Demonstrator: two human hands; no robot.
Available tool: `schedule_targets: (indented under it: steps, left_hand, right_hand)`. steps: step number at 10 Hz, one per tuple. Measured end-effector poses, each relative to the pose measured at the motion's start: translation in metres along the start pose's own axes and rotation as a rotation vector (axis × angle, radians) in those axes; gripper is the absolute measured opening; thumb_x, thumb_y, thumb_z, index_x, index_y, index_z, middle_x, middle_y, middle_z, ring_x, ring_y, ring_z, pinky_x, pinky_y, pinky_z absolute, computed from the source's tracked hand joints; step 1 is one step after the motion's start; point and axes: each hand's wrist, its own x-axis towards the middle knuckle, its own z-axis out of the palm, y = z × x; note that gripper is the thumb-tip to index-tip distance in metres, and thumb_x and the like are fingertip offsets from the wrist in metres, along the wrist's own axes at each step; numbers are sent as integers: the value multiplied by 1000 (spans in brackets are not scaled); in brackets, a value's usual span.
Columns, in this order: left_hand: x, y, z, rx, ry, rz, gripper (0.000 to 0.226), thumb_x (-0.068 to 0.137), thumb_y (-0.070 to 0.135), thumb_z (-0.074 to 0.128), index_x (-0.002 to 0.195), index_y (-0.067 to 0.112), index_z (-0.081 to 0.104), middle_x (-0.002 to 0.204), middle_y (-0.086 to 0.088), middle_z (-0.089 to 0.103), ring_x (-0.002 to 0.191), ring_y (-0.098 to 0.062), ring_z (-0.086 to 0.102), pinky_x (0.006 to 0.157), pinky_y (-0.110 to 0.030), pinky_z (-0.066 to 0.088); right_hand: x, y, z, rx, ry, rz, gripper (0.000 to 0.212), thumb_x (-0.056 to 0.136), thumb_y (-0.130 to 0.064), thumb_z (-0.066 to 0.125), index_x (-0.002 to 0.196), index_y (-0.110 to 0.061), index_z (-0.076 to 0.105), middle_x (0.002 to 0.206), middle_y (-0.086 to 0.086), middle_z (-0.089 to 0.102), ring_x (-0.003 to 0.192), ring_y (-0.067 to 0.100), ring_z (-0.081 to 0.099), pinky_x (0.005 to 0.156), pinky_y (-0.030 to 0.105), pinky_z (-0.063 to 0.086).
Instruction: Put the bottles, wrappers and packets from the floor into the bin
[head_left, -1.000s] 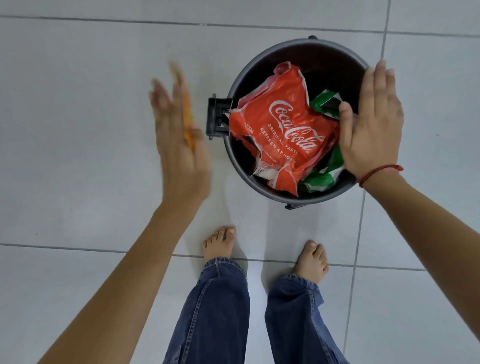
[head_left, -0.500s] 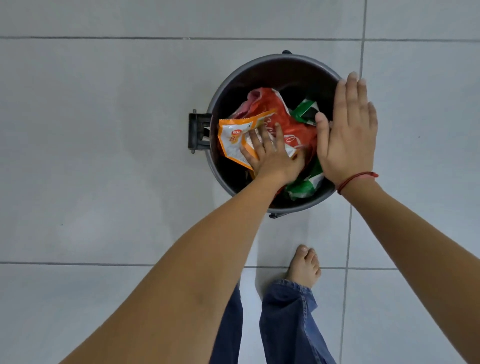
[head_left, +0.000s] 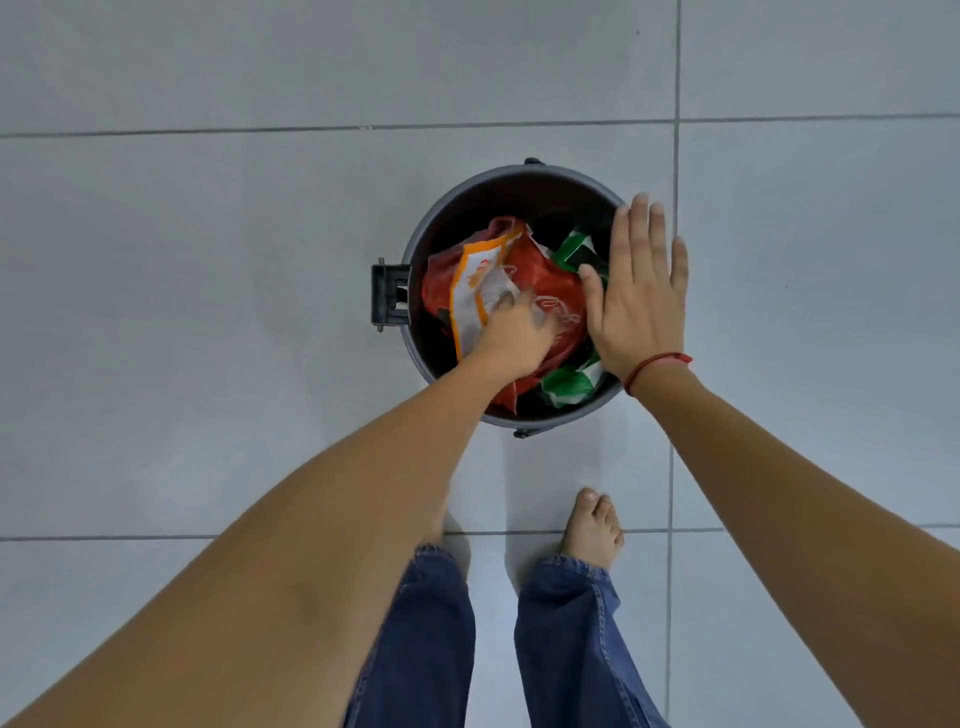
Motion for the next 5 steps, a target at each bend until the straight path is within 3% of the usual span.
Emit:
schedule_targets:
  steps: [1,2,3,4,5]
  left_hand:
    - [-29,2,-31,-163,143,76,35,100,22,43,130,9,53,129,-16,59,120,-29,55,96,-28,41]
    - [-59,7,-62,-29,301,186,34,100,21,44,129,7,55,128,-16,61,120,-29,55,99,-35,44]
    - [-87,32,-97,249,402,274,46,101,26,40,143,5,38,152,-16,36,143,-28,29,115,-43,29]
    - [-120,69,-139,487,554,329,61,101,35,35,151,5,16,161,-14,9,150,-26,6,120,-44,13]
    - [-148,100,-173,572,687,321,67,100,39,34,152,6,8,162,-14,0,150,-26,-1,120,-48,2]
  right_hand:
    - [-7,-8,-23,-11,-37,-9,61,100,-37,30,148,-3,16,158,16,13,146,29,8,119,49,9]
    - [-14,-18,-57,-47,-39,-54,61,100,-38,29,147,-1,20,157,18,16,145,30,13,117,49,11]
    - [-14,-35,-107,-100,-24,-81,63,98,-40,23,146,0,22,156,18,20,145,30,17,116,49,12]
    - [-4,-58,-172,-124,42,-104,66,96,-43,17,147,-1,21,156,16,20,145,28,16,116,50,8]
    - [12,-79,-222,-131,126,-118,66,96,-43,24,148,-2,18,157,15,17,146,26,14,116,50,3]
